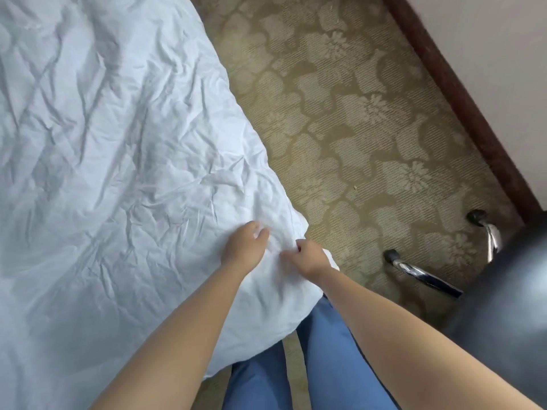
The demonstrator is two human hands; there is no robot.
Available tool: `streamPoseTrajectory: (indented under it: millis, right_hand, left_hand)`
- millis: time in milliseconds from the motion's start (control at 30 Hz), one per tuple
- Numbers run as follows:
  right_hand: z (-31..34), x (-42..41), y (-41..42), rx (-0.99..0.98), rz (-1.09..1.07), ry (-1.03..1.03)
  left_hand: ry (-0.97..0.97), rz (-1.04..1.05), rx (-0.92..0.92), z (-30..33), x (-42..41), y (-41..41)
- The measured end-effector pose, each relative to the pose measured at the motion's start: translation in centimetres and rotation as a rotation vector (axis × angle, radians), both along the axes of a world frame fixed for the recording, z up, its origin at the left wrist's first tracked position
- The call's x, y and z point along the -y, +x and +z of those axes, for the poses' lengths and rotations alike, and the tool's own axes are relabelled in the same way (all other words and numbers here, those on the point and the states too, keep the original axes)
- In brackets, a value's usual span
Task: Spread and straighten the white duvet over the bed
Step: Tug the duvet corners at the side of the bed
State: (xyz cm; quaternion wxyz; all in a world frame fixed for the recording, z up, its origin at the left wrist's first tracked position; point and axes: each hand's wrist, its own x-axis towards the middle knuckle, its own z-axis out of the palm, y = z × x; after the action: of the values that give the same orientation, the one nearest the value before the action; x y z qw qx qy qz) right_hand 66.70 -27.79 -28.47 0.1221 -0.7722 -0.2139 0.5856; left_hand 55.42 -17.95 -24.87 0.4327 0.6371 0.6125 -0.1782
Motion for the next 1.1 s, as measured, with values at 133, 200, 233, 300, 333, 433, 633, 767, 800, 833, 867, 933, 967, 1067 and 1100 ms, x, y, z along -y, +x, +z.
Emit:
streamPoseTrajectory:
  millis: [133,200,233,300,333,433,633,767,800,833,867,933,967,1067,1100]
  right_hand:
    - [3.6,-0.7,-1.1,-0.414,-0.015,0.027]
    - [4.8,-2.0,-1.1,-0.562,0.078,-0.036]
    - [5.3,-2.5,-1.0,-0.603,0.097,-0.060]
    - [5.6,-3.2,-0.8,-0.574,0.072,-0.094]
    - [5.8,-3.4,-0.7,-0.519,0.055,-0.080]
    - [6.8,-3.3,-0.9,-0.465,0.230,-0.048]
    - [10.0,-3.4,-5.0,-0.138,0.840,-0.059]
    - [11.4,-3.1,-7.2,-0.251,0.745,-0.191]
    - [11.6,-2.9,-8.0,-0.285,0.691,-0.243]
    - [12.2,-2.8,-8.8,-0.288,0.629,-0.270]
    - [12.4,-2.9,-9.5,-0.272,0.571,-0.269]
    - [14.0,-3.2,-10.7,-0.245,0.471,-0.215]
    - [14.8,-3.2,-11.1,-0.210,0.429,-0.198]
    - [16.7,-3.1,-12.4,-0.087,0.250,-0.118]
    - [17.5,-3.0,-13.1,-0.077,0.181,-0.091]
  left_hand:
    - [-0.059,0.171,-0.017,1.5,-0.6,1.3]
    - [-0.008,0.168,-0.109,2.3,-1.1,1.6]
    - [0.016,0.191,-0.142,2.7,-1.5,1.6]
    - [0.038,0.277,-0.159,3.7,-2.2,1.2]
    - [0.045,0.328,-0.152,4.3,-2.5,0.8]
    - [-0.002,0.497,-0.079,5.7,-3.4,-1.0]
    - [-0.145,0.580,0.080,9.6,-5.5,-4.5]
    - [-0.135,0.462,0.151,12.9,-6.7,-5.7]
    - [-0.126,0.426,0.165,13.6,-6.9,-6.0]
    - [-0.127,0.397,0.194,14.4,-7.0,-6.4]
    - [-0.131,0.386,0.233,15.1,-7.0,-6.8]
    - [-0.136,0.366,0.290,16.8,-6.8,-7.9]
    - [-0.135,0.342,0.294,17.3,-6.6,-8.8]
    - [-0.108,0.201,0.222,18.0,-5.5,-12.1]
    - [-0.094,0.159,0.203,18.2,-4.9,-13.3]
